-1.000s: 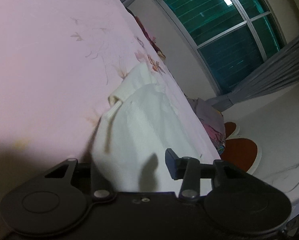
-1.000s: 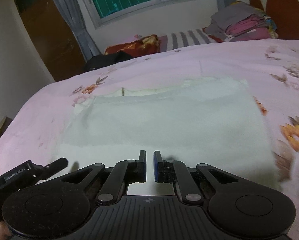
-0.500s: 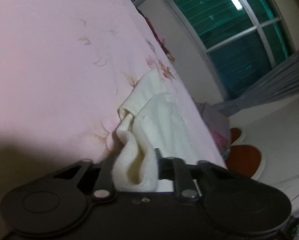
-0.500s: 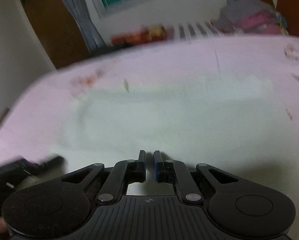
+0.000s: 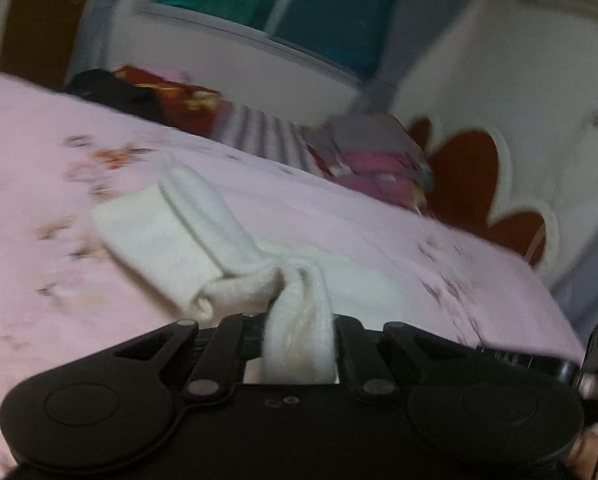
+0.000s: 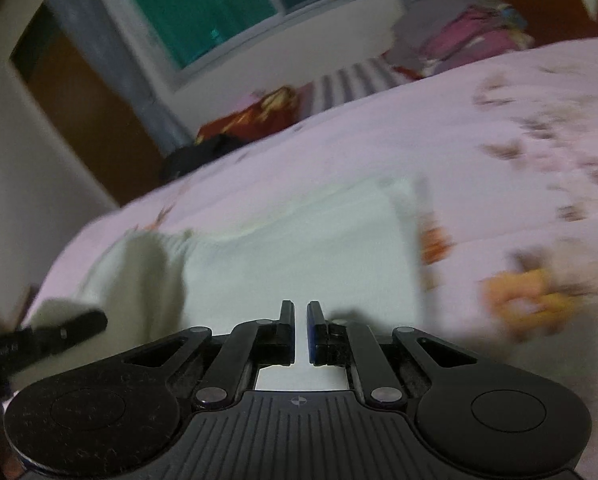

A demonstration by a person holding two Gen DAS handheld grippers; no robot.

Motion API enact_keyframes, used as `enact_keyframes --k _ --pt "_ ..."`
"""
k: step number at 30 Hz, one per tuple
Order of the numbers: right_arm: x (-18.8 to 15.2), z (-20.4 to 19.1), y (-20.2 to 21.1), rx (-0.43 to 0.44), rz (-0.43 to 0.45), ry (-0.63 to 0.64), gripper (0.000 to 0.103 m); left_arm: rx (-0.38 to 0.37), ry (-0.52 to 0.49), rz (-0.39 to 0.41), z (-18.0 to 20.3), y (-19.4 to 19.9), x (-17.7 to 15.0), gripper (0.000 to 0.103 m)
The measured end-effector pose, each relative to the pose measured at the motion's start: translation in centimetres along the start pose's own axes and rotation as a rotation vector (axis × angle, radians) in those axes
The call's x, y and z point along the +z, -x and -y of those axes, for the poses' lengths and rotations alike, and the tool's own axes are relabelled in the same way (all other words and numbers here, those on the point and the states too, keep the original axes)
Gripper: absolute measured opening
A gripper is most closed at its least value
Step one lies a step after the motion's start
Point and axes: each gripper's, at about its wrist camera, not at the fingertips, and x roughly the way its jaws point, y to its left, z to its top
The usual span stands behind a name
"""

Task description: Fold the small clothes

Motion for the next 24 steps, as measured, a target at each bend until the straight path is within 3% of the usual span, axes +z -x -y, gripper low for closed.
enact_keyframes --k 4,5,6,7,9,11,12,14,15,19,24 --pt "1.9 4.3 3.5 -0.011 0.045 -0.061 0.007 0.007 -0.126 -0.09 5.3 -3.1 -2.2 0.008" --pt "2.3 5.1 4.2 -0.011 0.048 -0.071 0.007 0.004 -0.162 -0.112 6.7 -4.0 -2.8 0.013" --pt "2.6 5.8 4.7 -0.006 0.05 -0.08 0.007 -0.017 -0.193 -0.138 8.0 -5.0 -3.6 0.029" --pt "2.7 6.6 5.2 0.005 0.048 -0.086 0.007 -0.055 -0.226 -0.166 9.3 -5.9 -4.5 0.035" --pt "2.9 7.7 5.8 0.01 0.038 -0.092 0.007 -0.113 -0.27 -0.201 11.4 -6.3 -6.0 0.037" --pt "3.0 8.5 6.4 -0.003 0.031 -0.101 0.008 -0.157 -0.27 -0.177 12.3 -5.4 -6.3 0.041" --pt "2.6 8.8 6.6 0.01 0.027 -0.106 0.009 -0.156 -0.255 -0.159 12.2 -4.7 -6.2 0.043" --pt "2.6 9.1 6.7 0.036 0.018 -0.114 0.038 -0.135 -0.197 -0.12 10.9 -3.2 -5.5 0.045" --pt "2.5 8.9 6.8 0.053 0.027 -0.109 0.059 -0.115 -0.156 -0.092 9.6 -2.4 -5.0 0.046" --pt "2.2 6.9 5.9 0.162 0.012 -0.074 0.059 0.036 -0.025 -0.03 3.2 -1.1 -2.8 0.044" --pt "1.7 4.1 2.5 0.217 -0.047 -0.04 0.059 0.088 0.091 -0.058 -2.4 -1.5 -2.4 0.042"
